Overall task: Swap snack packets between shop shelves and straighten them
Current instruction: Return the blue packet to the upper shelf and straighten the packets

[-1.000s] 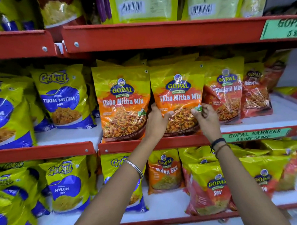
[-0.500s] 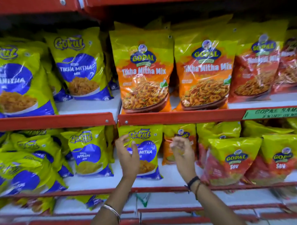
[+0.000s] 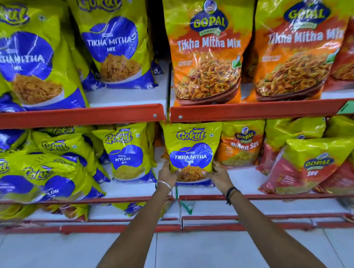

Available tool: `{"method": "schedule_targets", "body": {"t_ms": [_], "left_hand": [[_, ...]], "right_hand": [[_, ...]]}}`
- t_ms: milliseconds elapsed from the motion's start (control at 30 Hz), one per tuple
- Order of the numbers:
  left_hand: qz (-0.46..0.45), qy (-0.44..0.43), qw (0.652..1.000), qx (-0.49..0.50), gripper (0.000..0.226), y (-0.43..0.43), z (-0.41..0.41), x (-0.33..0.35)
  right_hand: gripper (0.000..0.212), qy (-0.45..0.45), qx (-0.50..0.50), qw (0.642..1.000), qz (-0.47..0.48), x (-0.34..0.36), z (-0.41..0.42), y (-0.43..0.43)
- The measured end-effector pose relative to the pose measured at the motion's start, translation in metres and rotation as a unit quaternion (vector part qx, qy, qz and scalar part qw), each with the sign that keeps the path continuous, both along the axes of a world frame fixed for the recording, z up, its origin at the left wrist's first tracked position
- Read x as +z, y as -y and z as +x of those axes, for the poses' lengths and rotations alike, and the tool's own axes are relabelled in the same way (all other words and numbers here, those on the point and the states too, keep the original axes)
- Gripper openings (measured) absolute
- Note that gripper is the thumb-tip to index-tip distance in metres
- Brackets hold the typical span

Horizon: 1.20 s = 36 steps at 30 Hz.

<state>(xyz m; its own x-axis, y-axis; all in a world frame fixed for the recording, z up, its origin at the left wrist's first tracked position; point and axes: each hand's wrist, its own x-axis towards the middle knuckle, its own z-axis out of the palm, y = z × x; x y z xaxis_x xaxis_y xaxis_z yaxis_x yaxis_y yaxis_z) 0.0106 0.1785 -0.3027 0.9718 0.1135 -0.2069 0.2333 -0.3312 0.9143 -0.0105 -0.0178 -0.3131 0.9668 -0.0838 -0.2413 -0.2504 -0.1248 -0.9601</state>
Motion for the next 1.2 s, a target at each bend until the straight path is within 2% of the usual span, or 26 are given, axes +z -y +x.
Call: {"method": "schedule_targets", "body": {"t_ms": [33, 133, 267, 500, 667, 833, 1000, 1200], "left_hand": [[-0.002, 0.003, 1.0, 0.009, 0.061, -0.003, -0.002, -0.005], [-0.073, 0.049, 0.996, 0.019, 0.033, -0.011, -0.024, -0.002], [-0.129, 0.081, 0.988, 0.034, 0.027, -0.024, -0.06, 0.009], [-0.158, 0.136, 0.971, 0.114, 0.028, -0.054, -0.094, 0.071], [-0.2, 0.231, 0.946, 0.105, 0.023, -0.077, -0.098, 0.137], [-0.168, 0.291, 0.938, 0.082, 0.025, -0.098, -0.089, 0.184], [-0.145, 0.322, 0.932, 0.078, 0.037, -0.113, -0.08, 0.199], [-0.149, 0.333, 0.927, 0.082, 0.031, -0.121, -0.076, 0.209]], "right_hand": [[0.045, 0.003, -0.005, 1.0, 0.002, 0.002, -0.004, 0.001], [0.05, 0.028, -0.028, 0.999, 0.001, 0.009, -0.019, -0.003], [0.055, 0.063, -0.023, 0.998, 0.007, 0.02, -0.049, -0.013], [0.05, 0.132, -0.053, 0.987, 0.08, 0.086, -0.082, -0.048], [0.041, 0.195, -0.056, 0.975, 0.09, 0.146, -0.083, -0.072], [0.043, 0.226, -0.048, 0.968, 0.094, 0.189, -0.074, -0.084], [0.027, 0.237, -0.03, 0.968, 0.08, 0.209, -0.071, -0.094], [0.03, 0.256, -0.016, 0.965, 0.062, 0.219, -0.063, -0.104]]}}
